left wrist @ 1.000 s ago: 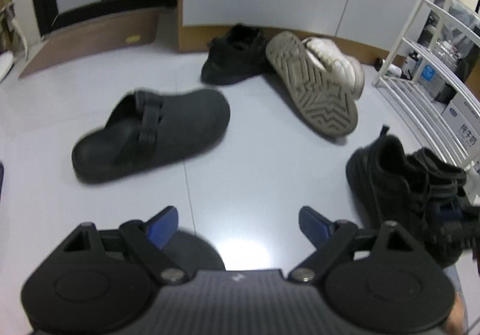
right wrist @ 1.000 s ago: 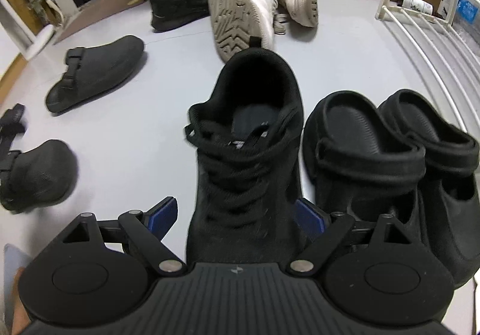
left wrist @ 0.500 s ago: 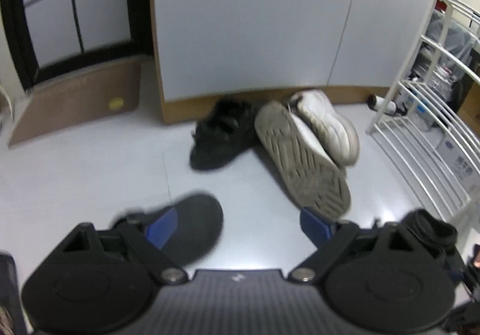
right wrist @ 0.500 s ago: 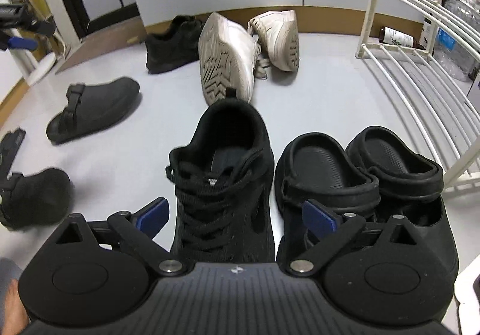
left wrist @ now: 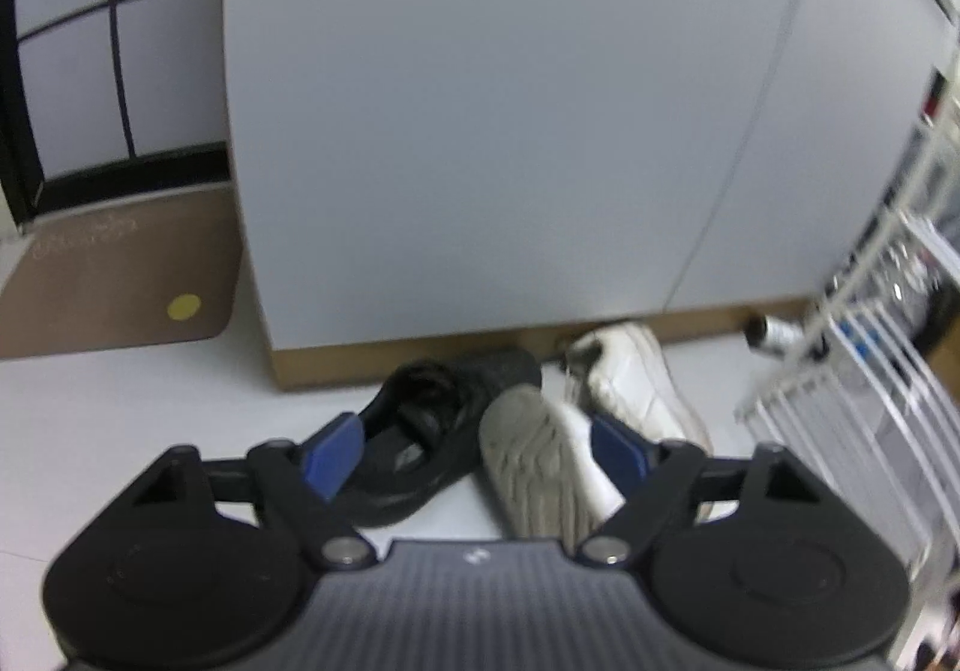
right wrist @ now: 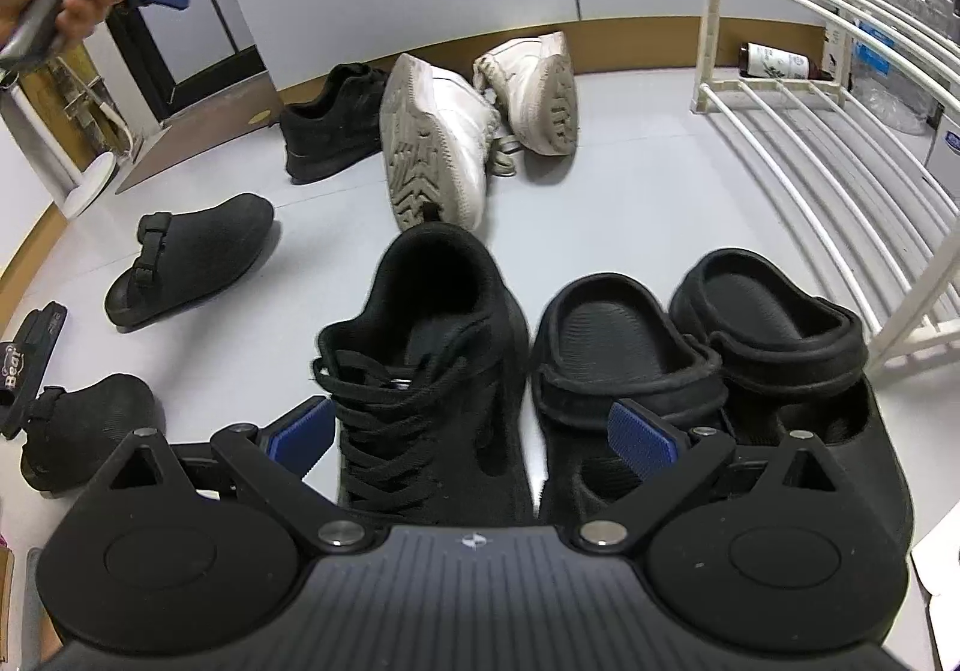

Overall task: Organize scattered shoes
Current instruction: 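Reach the left tool toward a black sneaker near the wall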

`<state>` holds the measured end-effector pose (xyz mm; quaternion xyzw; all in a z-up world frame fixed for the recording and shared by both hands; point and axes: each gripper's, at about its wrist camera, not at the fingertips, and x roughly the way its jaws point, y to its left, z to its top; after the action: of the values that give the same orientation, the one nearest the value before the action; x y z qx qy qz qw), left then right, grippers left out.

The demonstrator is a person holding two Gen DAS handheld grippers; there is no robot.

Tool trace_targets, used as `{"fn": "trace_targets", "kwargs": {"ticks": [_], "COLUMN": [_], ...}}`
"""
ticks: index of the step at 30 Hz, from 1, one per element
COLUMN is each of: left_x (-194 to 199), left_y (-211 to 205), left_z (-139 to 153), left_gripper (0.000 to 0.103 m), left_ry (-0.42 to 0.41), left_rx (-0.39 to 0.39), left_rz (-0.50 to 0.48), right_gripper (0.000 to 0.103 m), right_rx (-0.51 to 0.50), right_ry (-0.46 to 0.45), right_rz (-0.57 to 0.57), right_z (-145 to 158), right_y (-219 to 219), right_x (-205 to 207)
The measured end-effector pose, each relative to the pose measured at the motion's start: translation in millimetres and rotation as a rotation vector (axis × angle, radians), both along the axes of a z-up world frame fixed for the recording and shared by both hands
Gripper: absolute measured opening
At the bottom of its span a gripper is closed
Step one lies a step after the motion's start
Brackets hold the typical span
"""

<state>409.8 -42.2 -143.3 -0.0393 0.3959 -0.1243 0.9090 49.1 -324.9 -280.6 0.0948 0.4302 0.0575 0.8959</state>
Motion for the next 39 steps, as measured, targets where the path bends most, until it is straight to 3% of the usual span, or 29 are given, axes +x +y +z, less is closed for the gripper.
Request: {"fn": "trace_targets", "kwargs": {"ticks": [8, 10, 14, 18, 26, 29, 37, 38, 39], "left_x": [55.8, 66.8, 82.5, 100.9, 133.8, 145.6, 163.4, 165.9, 168.1], "left_y": [-13.7, -13.6, -16.5, -14.8, -19.0, -18.6, -29.2, -31.3, -34.2], "left_z": [-37.0, -53.2, -83.6, -113.5, -160.8, -174.3, -200.8, -202.7, -203.4], "left_gripper": [0.077, 0.069, 0.062, 0.061, 0.056, 0.057, 0.055, 0.038, 0.004], "left_ry": [0.099, 0.121, 0.145, 0.145, 0.149, 0.159, 0.171, 0.171, 0.174], "left_rx": [-0.074, -0.099, -0.132, -0.193, -0.231, -0.291, -0.211, -0.208, -0.193], "left_rz": [0.133, 0.179, 0.199, 0.229, 0.270, 0.279, 0.306, 0.306, 0.302], "right_gripper": [0.100, 0.100, 0.100, 0.100, 0.100, 0.100, 0.100, 0.100, 0.100], "right_rx": [0.013, 0.024, 0.055, 0.085, 0.134, 0.143, 0.185, 0.183, 0.172], "right_ry": [-0.036, -0.048, -0.073, -0.099, -0.132, -0.130, -0.076, -0.075, -0.082], "right_rz": [-0.028, -0.028, -0.026, -0.024, -0.011, 0.003, 0.016, 0.022, 0.024], "right_z": [1.6, 2.5, 4.7, 6.8, 6.7, 3.0, -14.0, -15.6, -16.3], "right_y": [-21.8, -26.7, -37.8, -48.8, -67.2, -71.1, -80.3, -81.5, -83.1], "right_x": [-3.0, -4.1, -8.1, -12.1, -20.6, -24.2, -27.0, -27.5, -28.3]}}
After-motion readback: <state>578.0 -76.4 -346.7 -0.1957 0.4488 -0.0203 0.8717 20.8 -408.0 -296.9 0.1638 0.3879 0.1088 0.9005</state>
